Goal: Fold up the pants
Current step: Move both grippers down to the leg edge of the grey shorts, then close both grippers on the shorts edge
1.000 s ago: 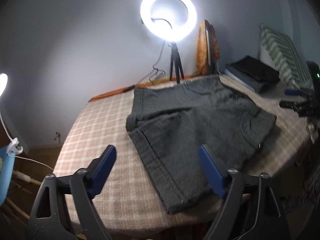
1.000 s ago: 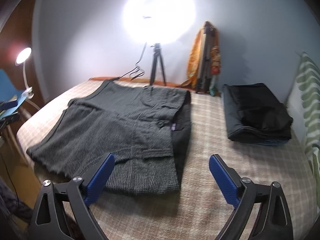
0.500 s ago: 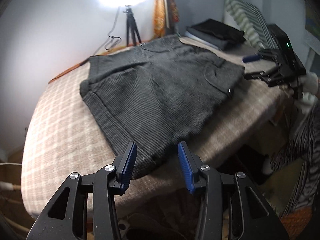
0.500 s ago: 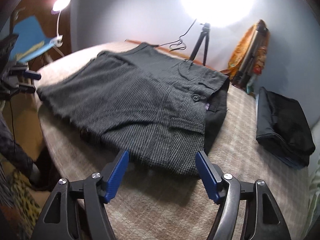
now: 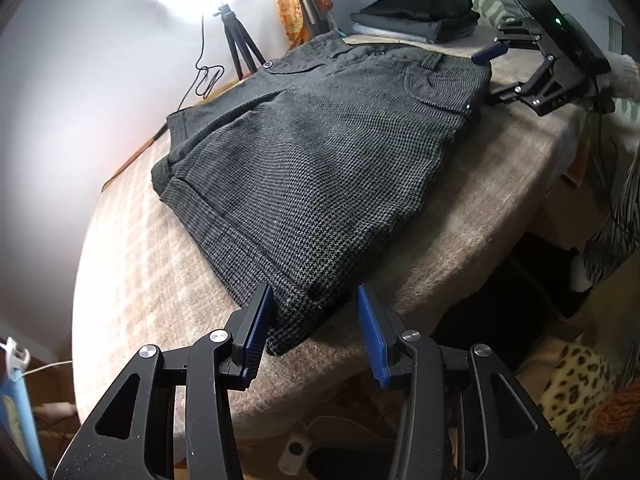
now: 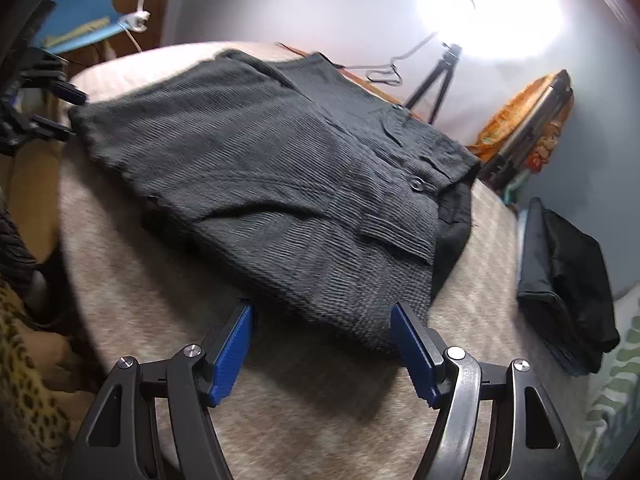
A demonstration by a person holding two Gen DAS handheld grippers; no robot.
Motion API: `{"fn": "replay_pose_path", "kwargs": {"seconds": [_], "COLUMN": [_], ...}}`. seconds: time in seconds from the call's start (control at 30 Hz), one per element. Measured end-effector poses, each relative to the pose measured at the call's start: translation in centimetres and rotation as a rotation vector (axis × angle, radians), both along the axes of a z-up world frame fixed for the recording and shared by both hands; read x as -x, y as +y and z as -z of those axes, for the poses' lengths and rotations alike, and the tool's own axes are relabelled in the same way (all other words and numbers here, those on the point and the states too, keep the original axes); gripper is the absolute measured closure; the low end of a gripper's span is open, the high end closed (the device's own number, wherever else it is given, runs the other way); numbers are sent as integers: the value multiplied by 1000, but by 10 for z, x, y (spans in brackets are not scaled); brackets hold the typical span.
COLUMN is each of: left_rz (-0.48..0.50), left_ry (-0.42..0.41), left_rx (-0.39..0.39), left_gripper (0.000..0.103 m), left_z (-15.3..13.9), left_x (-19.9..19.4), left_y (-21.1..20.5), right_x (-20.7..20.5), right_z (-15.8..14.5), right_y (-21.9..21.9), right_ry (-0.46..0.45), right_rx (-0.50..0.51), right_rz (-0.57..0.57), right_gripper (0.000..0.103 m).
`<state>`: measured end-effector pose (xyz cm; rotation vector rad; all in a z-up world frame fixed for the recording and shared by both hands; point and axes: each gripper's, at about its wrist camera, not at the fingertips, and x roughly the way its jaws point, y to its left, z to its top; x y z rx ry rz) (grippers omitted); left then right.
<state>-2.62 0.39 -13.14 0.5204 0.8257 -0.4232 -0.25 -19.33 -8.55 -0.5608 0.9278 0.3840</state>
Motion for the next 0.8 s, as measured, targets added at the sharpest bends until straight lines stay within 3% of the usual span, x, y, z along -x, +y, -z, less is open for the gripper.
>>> {"fn": "replay_pose_path", "kwargs": {"seconds": [0.07, 0.33, 0.4, 0.43, 0.63, 0.8], "left_rz": [1, -17, -33, -44, -100, -118], "left_ry": [1, -7, -23, -38, -98, -172], "left_rx": [-3, 47, 81, 103, 198, 190], "left_gripper": [65, 89, 90, 90, 91, 92], "left_z": [2, -6, -15, -22, -56, -79], "left_x": [-4, -13, -18, -20, -45, -66], "left_y": [1, 5, 8, 10, 23, 25], "right_x": [-4, -6, -6, -6, -16, -31], "right_z": [2, -7, -14, -17, -49, -74], "right_y": [1, 11, 12, 13, 19, 19], "right_ry": [2, 5, -2, -6, -103, -169], "right_rx": [7, 5, -17, -27, -68, -110], "right_rz": [8, -18, -17, -18, 22, 64], "right_gripper": [34, 68, 82, 85, 89, 91]}}
